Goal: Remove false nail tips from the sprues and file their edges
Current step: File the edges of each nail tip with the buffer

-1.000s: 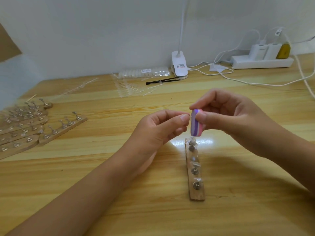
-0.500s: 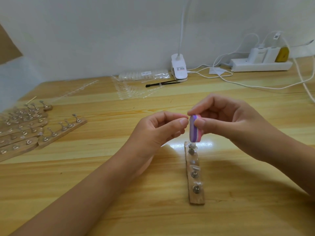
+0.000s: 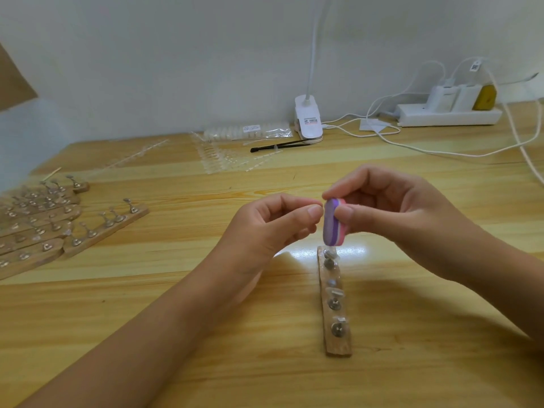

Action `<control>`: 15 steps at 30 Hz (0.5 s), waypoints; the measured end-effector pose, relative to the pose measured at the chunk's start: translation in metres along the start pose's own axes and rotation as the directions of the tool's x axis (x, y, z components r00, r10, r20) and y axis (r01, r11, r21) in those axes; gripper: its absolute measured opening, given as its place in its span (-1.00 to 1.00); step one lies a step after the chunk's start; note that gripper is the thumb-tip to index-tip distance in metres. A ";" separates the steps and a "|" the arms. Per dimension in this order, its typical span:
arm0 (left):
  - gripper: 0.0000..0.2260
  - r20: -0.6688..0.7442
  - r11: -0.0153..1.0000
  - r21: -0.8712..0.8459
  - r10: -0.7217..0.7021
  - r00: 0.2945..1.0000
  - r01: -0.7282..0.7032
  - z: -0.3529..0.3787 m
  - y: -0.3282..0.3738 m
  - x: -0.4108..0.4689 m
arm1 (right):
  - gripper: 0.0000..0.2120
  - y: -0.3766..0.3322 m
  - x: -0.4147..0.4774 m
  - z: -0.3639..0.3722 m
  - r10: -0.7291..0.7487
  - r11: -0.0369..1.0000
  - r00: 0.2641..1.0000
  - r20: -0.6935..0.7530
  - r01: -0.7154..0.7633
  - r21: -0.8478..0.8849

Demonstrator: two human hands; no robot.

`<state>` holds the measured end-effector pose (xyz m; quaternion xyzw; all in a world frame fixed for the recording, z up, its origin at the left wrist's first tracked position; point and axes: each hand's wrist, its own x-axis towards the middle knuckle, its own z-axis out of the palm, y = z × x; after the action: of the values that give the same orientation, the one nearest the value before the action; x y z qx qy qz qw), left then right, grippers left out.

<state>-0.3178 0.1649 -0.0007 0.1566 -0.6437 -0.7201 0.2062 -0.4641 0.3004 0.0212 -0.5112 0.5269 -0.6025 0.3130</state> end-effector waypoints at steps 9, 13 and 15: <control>-0.82 0.000 0.999 0.043 0.016 1.000 -0.016 0.000 -0.002 -0.001 | -0.75 0.003 0.001 0.000 -0.001 1.000 1.000 -0.023 0.001 -0.011; -0.81 0.027 0.987 0.157 0.035 0.999 -0.039 0.001 0.000 -0.004 | -0.78 0.005 0.006 -0.002 -0.054 0.995 0.974 -0.222 0.071 0.071; -0.79 0.044 0.983 0.175 0.046 0.998 -0.053 0.002 0.002 -0.005 | -0.77 0.004 0.007 -0.006 -0.054 0.993 0.966 -0.253 0.078 0.086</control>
<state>-0.3142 0.1688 0.0009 0.1436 -0.7124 -0.6582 0.1966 -0.4727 0.2951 0.0198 -0.4330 0.5157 -0.6966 0.2478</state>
